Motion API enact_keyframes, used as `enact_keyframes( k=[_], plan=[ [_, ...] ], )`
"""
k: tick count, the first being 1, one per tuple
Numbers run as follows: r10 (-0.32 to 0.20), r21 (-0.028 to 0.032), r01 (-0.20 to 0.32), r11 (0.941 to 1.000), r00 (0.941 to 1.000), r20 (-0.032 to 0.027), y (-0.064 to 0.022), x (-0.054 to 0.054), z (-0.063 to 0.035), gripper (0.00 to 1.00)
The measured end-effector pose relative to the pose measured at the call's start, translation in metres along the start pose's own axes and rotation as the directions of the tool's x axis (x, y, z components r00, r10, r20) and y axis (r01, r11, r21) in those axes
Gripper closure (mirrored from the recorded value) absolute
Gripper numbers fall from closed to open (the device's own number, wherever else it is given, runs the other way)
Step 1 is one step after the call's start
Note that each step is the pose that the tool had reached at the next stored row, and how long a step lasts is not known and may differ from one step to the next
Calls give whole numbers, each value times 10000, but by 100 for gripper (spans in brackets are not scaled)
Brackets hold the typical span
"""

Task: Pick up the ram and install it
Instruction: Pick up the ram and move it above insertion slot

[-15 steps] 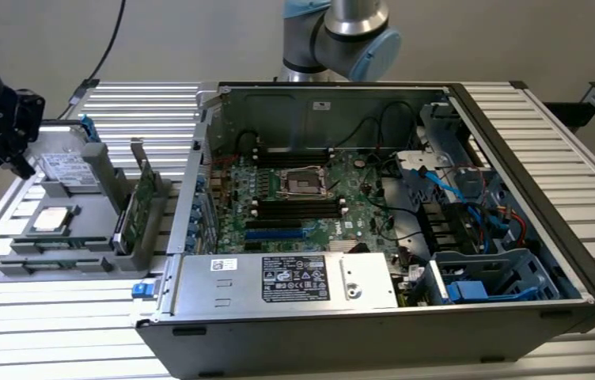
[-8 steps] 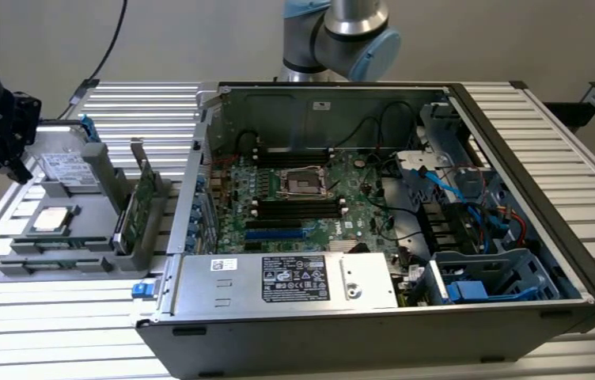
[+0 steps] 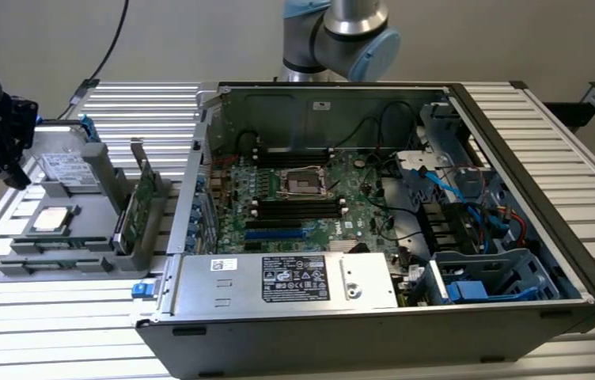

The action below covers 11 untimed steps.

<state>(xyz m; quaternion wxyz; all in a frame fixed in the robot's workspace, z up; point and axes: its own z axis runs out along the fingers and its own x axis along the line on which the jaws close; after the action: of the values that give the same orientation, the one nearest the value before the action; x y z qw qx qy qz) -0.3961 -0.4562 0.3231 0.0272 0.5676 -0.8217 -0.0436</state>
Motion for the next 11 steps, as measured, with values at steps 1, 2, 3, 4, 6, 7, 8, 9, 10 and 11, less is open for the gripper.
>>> enact_keyframes(
  k=[1, 2, 3, 4, 6, 7, 8, 9, 10, 11],
  plan=[
    [-106, 64, 106, 9999, 9999, -25, 0, 0, 1, 90],
    [-207, 139, 207, 9997, 9998, -34, 0, 0, 1, 90],
    [-304, 232, 305, 9993, 9995, -28, 0, -1, 2, 90],
    [-397, 325, 397, 9987, 9992, -22, 0, -1, 2, 90],
    [-587, 515, 586, 9970, 9983, -10, -1, 0, 5, 90],
    [-680, 606, 679, 9958, 9977, -11, 0, 0, 5, 90],
    [-774, 691, 773, 9946, 9970, -23, -1, -1, 5, 90],
    [-860, 763, 861, 9934, 9963, -45, -1, 0, 5, 90],
    [-952, 837, 955, 9919, 9954, -73, -1, 0, 6, 90],
    [-1046, 901, 1052, 9904, 9945, -109, -1, -1, 8, 90]
  ],
)
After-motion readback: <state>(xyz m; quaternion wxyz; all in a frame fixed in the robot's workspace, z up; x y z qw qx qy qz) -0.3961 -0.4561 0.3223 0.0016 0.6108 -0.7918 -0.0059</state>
